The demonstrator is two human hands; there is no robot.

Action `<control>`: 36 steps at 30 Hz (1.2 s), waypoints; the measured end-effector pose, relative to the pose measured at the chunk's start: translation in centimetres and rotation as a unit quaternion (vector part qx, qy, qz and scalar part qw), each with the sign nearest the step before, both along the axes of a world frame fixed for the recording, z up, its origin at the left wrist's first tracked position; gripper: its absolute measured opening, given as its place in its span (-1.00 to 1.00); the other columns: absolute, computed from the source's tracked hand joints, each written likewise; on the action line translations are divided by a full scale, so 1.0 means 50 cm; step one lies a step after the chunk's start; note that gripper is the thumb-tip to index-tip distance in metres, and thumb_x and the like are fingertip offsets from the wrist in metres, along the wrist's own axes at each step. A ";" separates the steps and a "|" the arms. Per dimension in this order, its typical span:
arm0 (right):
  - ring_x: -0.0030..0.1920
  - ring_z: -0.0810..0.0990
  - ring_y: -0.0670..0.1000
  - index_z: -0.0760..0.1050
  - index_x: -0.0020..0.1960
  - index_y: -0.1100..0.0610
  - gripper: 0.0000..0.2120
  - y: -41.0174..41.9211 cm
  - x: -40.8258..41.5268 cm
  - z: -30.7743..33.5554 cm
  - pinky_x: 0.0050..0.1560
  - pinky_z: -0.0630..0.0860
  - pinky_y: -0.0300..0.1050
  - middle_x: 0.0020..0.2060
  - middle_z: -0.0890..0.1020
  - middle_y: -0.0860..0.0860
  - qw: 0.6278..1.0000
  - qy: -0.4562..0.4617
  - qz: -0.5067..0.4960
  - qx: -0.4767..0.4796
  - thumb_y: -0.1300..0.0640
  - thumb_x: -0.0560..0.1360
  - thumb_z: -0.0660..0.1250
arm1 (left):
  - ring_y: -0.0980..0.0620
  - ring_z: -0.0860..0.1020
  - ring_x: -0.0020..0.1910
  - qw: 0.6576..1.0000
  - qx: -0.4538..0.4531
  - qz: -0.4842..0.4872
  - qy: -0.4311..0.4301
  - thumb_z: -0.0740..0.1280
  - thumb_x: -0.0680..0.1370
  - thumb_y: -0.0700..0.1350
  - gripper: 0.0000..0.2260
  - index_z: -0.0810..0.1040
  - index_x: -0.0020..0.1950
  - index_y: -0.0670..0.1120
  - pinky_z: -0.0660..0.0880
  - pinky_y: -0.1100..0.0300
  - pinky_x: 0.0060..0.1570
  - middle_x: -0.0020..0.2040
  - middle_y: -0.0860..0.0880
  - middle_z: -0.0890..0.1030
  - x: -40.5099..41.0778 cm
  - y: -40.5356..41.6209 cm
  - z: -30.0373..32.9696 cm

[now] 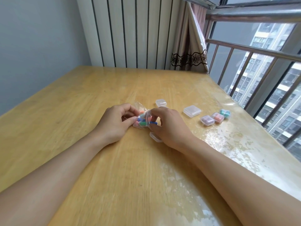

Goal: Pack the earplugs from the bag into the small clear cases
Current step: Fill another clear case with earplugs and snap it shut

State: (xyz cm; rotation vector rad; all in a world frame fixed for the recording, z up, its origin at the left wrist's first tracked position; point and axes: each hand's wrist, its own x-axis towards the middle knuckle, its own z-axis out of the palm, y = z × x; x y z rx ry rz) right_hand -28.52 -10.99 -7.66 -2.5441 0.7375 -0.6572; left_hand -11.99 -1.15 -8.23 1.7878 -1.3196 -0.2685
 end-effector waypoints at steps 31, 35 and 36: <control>-0.19 0.59 -0.01 0.67 -0.03 -0.02 -0.95 0.000 -0.021 0.016 -0.10 0.56 0.03 -0.22 0.60 -0.09 0.997 -0.076 -0.011 0.015 0.04 0.53 0.46 | 0.19 0.62 -0.16 0.995 -0.031 0.063 -0.073 0.41 0.53 -0.29 -0.86 0.63 -0.04 -0.05 0.43 0.55 -0.18 -0.17 0.07 0.67 0.004 0.000 -0.003; -0.11 0.58 -0.09 0.67 0.02 0.03 -0.92 -0.011 -0.057 0.044 -0.11 0.47 -0.26 -0.14 0.63 -0.04 0.994 -0.103 -0.003 -0.028 0.07 0.54 0.45 | 0.22 0.59 -0.23 0.994 -0.023 0.071 -0.085 0.39 0.53 -0.29 -0.85 0.64 -0.03 -0.05 0.40 0.57 -0.24 -0.18 0.10 0.64 0.003 0.002 0.000; -0.12 0.59 -0.11 0.67 0.02 0.03 -0.92 -0.012 -0.067 0.051 -0.12 0.47 -0.30 -0.13 0.63 -0.04 0.995 -0.101 0.007 -0.026 0.08 0.54 0.45 | 0.23 0.58 -0.25 0.994 -0.022 0.070 -0.080 0.39 0.53 -0.29 -0.85 0.64 -0.05 -0.04 0.39 0.56 -0.25 -0.20 0.11 0.64 0.004 0.002 -0.002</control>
